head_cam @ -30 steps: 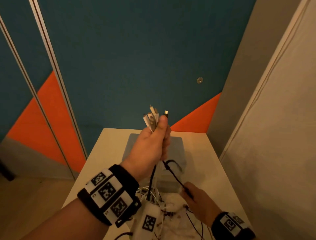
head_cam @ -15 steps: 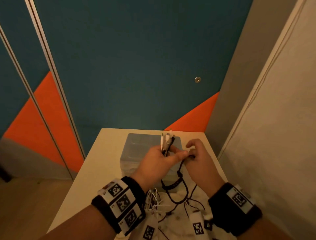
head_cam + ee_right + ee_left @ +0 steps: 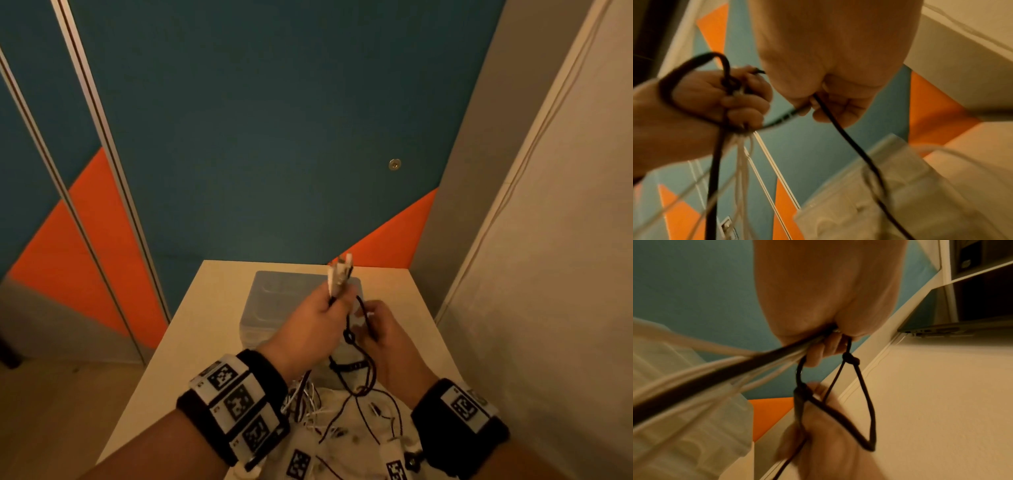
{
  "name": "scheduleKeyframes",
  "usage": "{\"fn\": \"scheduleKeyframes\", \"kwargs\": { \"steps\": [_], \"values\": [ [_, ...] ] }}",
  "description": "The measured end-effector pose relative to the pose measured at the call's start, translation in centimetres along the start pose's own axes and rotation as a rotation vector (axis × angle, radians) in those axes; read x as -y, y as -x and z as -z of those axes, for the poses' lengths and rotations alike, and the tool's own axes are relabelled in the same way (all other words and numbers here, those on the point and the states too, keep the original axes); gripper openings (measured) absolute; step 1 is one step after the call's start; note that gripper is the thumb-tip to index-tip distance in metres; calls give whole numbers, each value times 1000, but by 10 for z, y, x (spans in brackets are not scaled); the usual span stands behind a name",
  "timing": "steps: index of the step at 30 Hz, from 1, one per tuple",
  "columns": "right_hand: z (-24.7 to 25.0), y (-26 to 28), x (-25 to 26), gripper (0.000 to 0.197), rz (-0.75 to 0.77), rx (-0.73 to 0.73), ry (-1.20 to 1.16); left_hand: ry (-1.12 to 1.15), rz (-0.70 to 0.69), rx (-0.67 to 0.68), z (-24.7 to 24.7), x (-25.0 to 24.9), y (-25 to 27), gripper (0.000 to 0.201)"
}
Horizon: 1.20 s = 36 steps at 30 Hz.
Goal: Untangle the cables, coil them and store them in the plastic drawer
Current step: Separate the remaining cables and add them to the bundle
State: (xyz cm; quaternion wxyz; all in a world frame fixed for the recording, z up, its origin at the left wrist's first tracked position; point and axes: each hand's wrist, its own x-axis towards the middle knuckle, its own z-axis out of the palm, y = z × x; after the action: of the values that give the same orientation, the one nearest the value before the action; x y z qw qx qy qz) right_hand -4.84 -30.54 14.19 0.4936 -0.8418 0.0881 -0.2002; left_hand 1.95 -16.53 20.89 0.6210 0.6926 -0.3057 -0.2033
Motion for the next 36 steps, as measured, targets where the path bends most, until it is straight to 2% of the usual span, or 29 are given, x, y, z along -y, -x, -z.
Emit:
{"fn": "scheduleKeyframes", "kwargs": {
  "steps": [1,4,7,9,11,13,15,17,19,21,24,25,28,30,33,35,36],
  "values": [
    [-2,4,-12,6,-42,29,10,32,-10,-16,3,-2,-1,26],
    [-10,18,-42,22,-129,63,7,87,-71,-65,10,-13,-3,33],
    [-10,29,-66,10,-269,111,117,249,-104,-108,17,-29,-4,30],
    [-7,35,-78,8,-313,175,185,347,-101,-113,21,-33,-6,29],
    [-4,37,-84,10,-326,187,239,301,-124,-117,25,-32,-5,33],
    [-4,32,-80,13,-352,126,202,156,-164,-95,25,-31,-1,40],
    [-3,21,-65,17,-269,43,115,1,-176,-63,21,-26,1,37],
    [-2,8,-46,18,-105,-36,122,-146,-141,-12,16,-14,0,31],
    [-1,-1,-26,33,13,-69,90,-208,-69,41,8,2,-1,29],
    [-2,-5,-8,33,73,-84,78,-230,-14,44,1,12,1,27],
    [1,-8,11,9,73,-12,-39,-247,0,69,-5,21,2,26],
    [1,-10,13,8,87,7,-48,-251,2,77,-6,22,3,26],
    [0,-12,5,23,92,17,138,-230,5,56,-8,19,2,25],
    [-2,-9,3,25,61,26,210,-209,-28,31,-11,18,3,22],
    [-4,-7,6,20,60,14,179,-103,-52,-45,-11,17,1,13],
    [-2,-4,9,13,79,12,194,-55,-63,-76,-7,14,1,24],
    [0,0,9,20,71,22,191,-37,-79,-74,-6,10,2,28]
  ]
}}
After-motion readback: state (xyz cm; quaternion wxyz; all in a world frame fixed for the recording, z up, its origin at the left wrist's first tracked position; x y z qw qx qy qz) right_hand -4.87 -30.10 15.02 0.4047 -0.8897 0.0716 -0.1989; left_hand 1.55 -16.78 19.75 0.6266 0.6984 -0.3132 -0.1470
